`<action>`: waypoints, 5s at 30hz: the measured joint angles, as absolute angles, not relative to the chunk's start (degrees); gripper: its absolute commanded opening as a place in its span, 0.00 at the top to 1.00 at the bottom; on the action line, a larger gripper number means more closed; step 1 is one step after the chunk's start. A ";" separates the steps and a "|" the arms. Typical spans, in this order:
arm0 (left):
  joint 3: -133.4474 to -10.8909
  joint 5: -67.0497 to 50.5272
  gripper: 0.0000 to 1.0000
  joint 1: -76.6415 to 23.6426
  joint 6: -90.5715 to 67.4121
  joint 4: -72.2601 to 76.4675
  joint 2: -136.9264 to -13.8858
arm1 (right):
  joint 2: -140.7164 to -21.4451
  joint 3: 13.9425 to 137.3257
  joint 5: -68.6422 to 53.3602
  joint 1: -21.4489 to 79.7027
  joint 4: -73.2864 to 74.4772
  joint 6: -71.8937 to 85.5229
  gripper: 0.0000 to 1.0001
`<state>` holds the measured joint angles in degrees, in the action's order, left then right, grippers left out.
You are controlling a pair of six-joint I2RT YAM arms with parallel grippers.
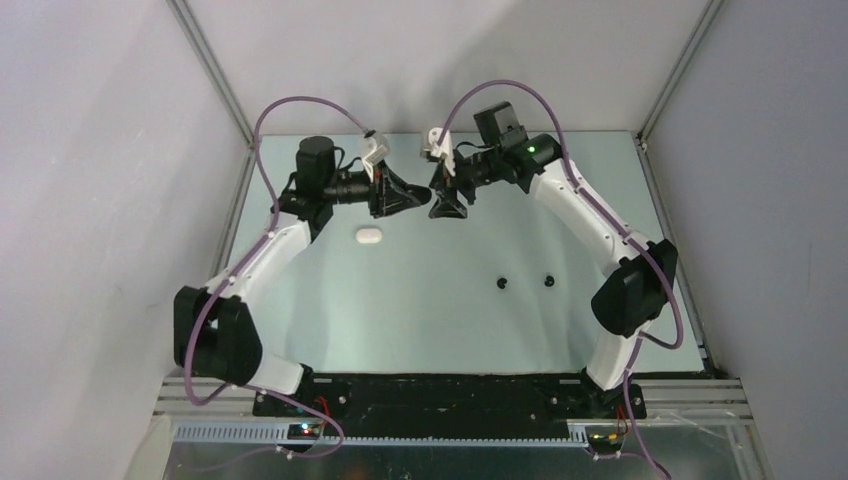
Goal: Insert the wireless bluetooth earbuds into the charging case
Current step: Pick up the charging case at the center of the board, then open the charging case, then adjust the charging case.
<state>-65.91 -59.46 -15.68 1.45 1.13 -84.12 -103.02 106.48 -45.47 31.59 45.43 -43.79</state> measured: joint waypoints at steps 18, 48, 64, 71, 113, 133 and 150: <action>-65.91 -54.11 1.00 -18.68 31.07 -11.66 -78.63 | -107.35 110.63 -44.77 33.04 45.17 -39.35 0.53; -66.13 -49.12 1.00 -18.72 33.54 -12.58 -78.32 | -108.01 111.68 -44.01 31.59 43.38 -31.46 0.70; -71.05 -50.61 1.00 -17.47 22.48 -13.13 -82.46 | -102.06 101.08 -38.74 31.51 29.28 -27.35 0.59; -72.99 -53.28 1.00 -16.64 17.89 -13.19 -84.14 | -98.72 96.07 -35.75 31.66 21.96 -27.68 0.58; -75.59 -54.35 0.46 -16.12 9.08 -14.81 -86.91 | -94.21 84.82 -30.04 36.53 3.62 -36.18 1.00; -75.59 -45.21 0.42 -16.32 9.39 -15.79 -80.42 | -94.21 84.88 -28.73 37.80 4.97 -41.74 1.00; -77.47 -45.80 0.69 -16.32 18.22 -18.98 -81.47 | -94.21 86.28 -29.65 38.79 7.18 -43.18 1.00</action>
<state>-77.47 -45.80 -16.32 18.22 -18.98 -81.47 -94.21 86.28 -29.65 38.79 7.18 -43.18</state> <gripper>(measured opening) 0.356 0.157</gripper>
